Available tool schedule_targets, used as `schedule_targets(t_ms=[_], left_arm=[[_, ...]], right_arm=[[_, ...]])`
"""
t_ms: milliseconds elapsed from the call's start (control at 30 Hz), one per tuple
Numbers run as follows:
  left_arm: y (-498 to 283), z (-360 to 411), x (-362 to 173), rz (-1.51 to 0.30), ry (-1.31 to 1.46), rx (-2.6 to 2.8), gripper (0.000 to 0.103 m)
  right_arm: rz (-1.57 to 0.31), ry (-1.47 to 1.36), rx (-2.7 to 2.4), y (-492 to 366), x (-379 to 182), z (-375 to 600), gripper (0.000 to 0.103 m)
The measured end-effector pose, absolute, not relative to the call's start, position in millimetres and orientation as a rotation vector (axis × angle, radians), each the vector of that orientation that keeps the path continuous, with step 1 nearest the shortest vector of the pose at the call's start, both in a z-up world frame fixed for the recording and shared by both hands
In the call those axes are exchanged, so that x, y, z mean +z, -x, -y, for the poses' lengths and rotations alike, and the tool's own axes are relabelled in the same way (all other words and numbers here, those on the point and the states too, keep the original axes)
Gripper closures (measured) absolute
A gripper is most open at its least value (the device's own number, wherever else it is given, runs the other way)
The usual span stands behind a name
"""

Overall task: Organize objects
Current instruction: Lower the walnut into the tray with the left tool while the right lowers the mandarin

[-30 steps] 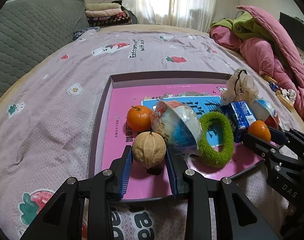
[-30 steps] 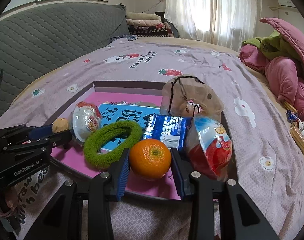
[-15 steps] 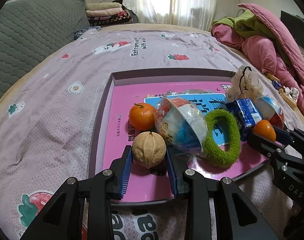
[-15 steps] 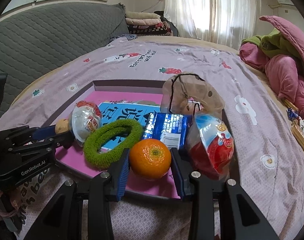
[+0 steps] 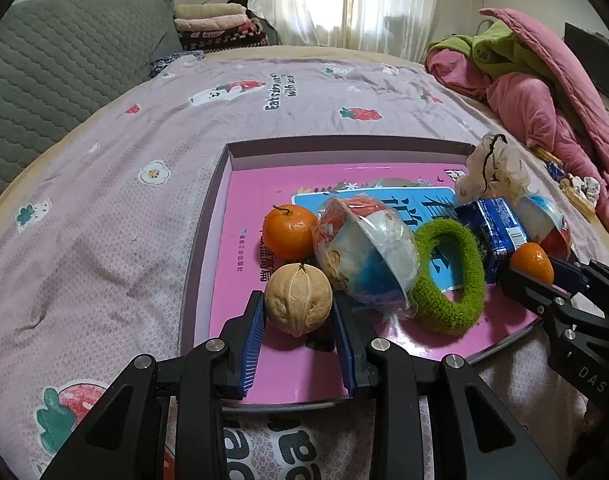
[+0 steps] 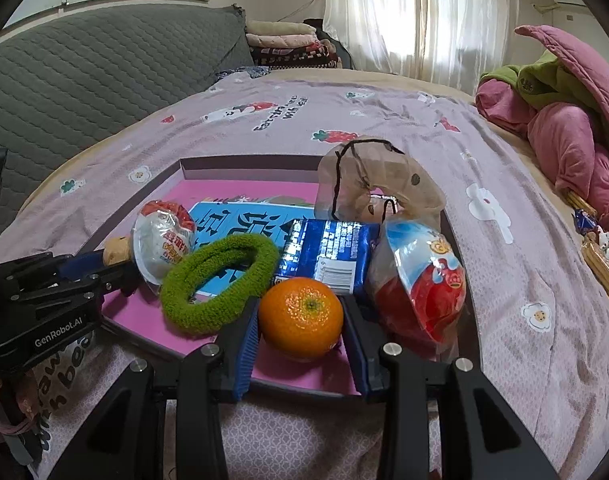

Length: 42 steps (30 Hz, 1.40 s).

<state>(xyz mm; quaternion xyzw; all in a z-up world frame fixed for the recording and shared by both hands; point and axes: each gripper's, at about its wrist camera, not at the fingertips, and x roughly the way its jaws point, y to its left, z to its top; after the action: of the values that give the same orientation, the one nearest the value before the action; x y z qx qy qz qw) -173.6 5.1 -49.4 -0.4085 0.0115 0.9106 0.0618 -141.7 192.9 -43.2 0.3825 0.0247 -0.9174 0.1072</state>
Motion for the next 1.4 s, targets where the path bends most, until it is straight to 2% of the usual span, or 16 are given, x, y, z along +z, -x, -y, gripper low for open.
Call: schedule_targets(t_ms=[933, 1100, 1400], left_arm=[[185.5, -3.9, -53.1, -0.004, 1.298, 2.716, 0.069], [183.0, -4.5, -49.1, -0.009, 1.283, 2.721, 0.069], [180.5, 1.4, -42.2, 0.013, 1.278, 2.725, 0.069]], right_arm=[[-0.059, -1.096, -2.716, 139.1, -40.4, -191.3, 0.062], [-0.057, -1.052, -2.737, 135.0, -34.5, -192.2, 0.053], [-0.069, -1.014, -2.767, 129.7, -28.4, -194.3, 0.049]])
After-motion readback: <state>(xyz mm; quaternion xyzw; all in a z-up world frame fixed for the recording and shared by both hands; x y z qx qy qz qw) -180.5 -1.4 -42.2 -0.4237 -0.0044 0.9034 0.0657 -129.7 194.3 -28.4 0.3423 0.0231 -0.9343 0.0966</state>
